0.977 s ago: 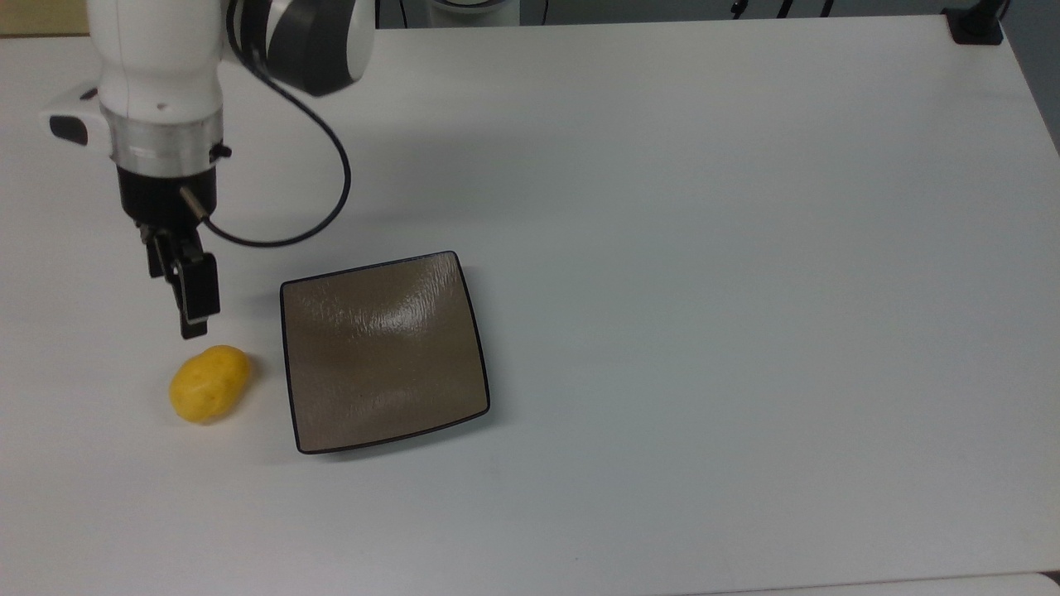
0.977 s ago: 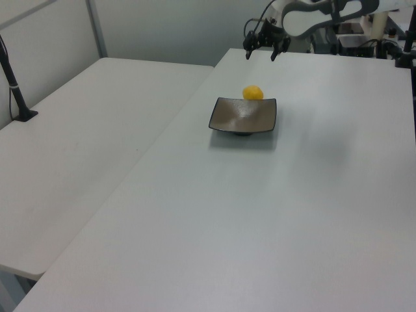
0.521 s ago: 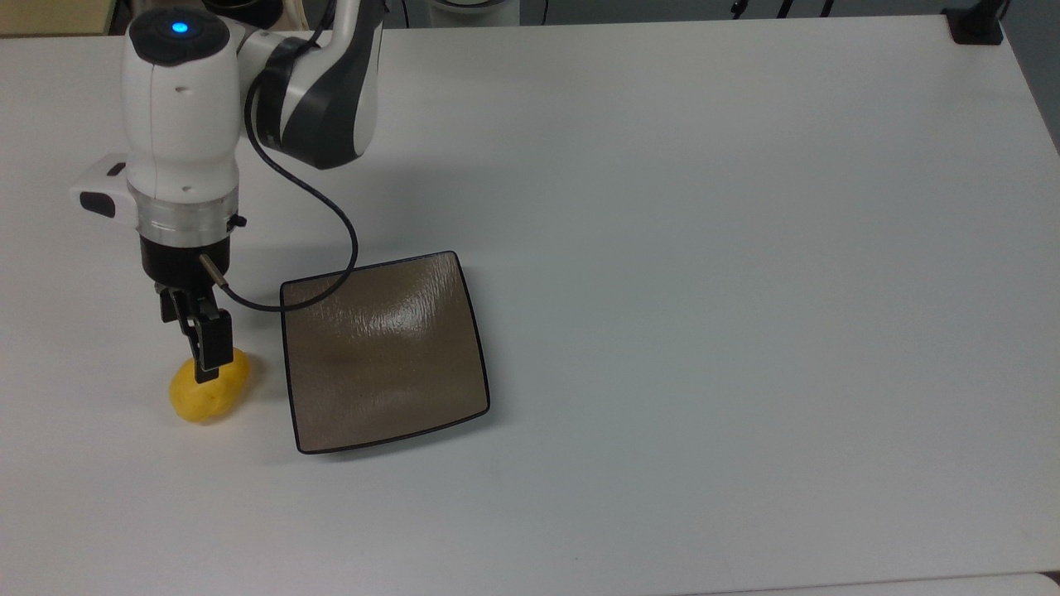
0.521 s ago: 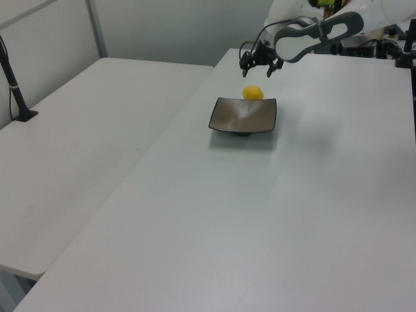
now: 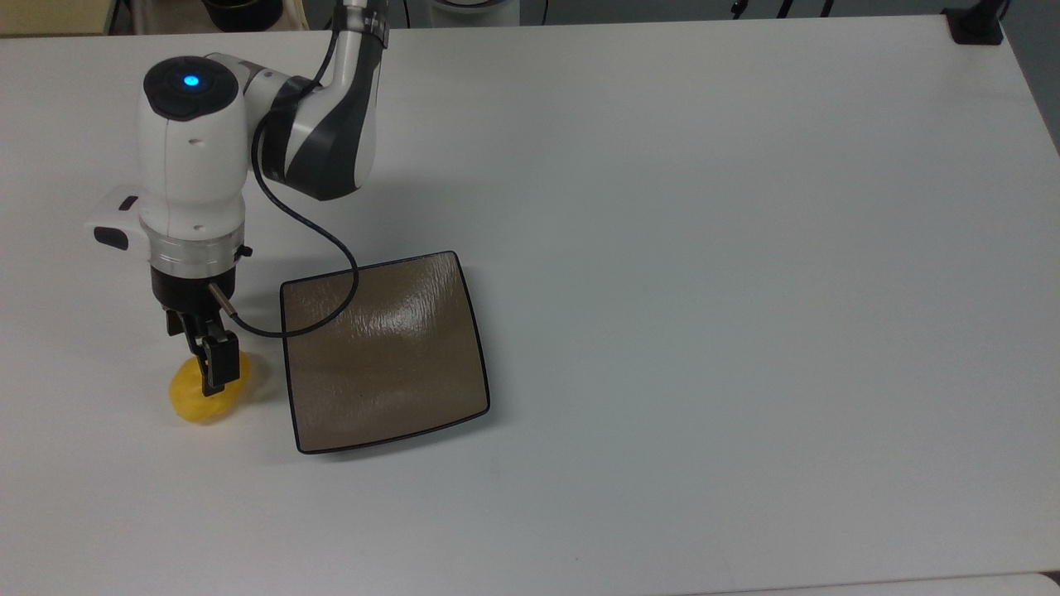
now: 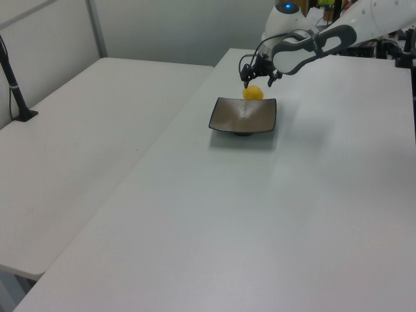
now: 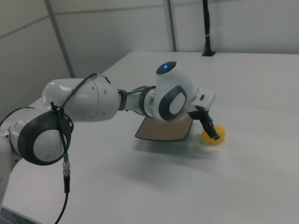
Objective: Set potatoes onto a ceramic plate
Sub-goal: 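Lower the gripper around the yellow potato and close on it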
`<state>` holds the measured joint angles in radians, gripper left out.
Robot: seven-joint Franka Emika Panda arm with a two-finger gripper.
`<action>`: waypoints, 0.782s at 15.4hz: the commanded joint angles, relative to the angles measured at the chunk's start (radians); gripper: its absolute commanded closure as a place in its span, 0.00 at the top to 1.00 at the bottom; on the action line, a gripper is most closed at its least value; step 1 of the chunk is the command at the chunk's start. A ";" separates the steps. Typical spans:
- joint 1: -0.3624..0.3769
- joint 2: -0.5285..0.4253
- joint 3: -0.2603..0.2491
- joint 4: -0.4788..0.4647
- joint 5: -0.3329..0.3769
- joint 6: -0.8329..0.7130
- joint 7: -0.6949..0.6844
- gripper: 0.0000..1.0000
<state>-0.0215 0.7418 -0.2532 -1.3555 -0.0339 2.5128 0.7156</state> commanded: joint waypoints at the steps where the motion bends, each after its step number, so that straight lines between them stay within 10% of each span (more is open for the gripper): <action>1: -0.014 0.065 -0.012 0.067 -0.029 0.011 0.019 1.00; 4: -0.017 0.099 -0.009 0.098 -0.031 0.011 0.021 0.99; 5: -0.017 0.103 -0.008 0.098 -0.034 0.011 0.021 0.89; 6: -0.018 0.103 -0.008 0.096 -0.037 0.011 0.019 0.57; 8: -0.018 0.103 -0.006 0.098 -0.037 0.011 0.019 0.46; 12: -0.023 0.097 -0.006 0.108 -0.037 0.011 0.021 0.45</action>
<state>-0.0403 0.8329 -0.2559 -1.2743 -0.0499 2.5133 0.7156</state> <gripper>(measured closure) 0.286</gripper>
